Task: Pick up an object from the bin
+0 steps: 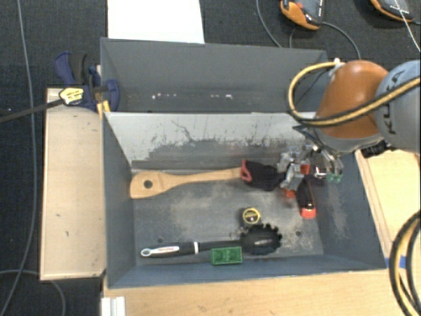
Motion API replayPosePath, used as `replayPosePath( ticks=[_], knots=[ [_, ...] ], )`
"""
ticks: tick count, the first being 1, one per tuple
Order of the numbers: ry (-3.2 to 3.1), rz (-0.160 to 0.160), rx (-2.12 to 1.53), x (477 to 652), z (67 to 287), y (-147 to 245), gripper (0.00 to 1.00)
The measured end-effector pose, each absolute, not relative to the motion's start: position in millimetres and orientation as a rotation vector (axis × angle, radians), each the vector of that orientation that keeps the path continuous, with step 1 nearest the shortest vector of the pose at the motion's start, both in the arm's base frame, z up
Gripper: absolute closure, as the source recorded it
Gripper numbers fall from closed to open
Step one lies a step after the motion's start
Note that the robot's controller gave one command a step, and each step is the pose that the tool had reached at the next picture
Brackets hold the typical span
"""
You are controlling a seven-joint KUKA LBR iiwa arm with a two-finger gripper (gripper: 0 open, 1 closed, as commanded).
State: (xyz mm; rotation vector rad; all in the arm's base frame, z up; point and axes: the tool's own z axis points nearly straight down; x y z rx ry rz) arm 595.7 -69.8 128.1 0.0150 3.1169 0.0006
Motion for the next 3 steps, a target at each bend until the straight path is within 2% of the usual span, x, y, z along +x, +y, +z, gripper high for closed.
replayPosePath(
  ticks=[2, 3],
  knots=[
    [3.104, -0.002, 0.011, 597.4, 142, -70, 1.0],
    [3.1, -0.003, 0.01, 598.2, 171, -70, 1.0]
  ],
)
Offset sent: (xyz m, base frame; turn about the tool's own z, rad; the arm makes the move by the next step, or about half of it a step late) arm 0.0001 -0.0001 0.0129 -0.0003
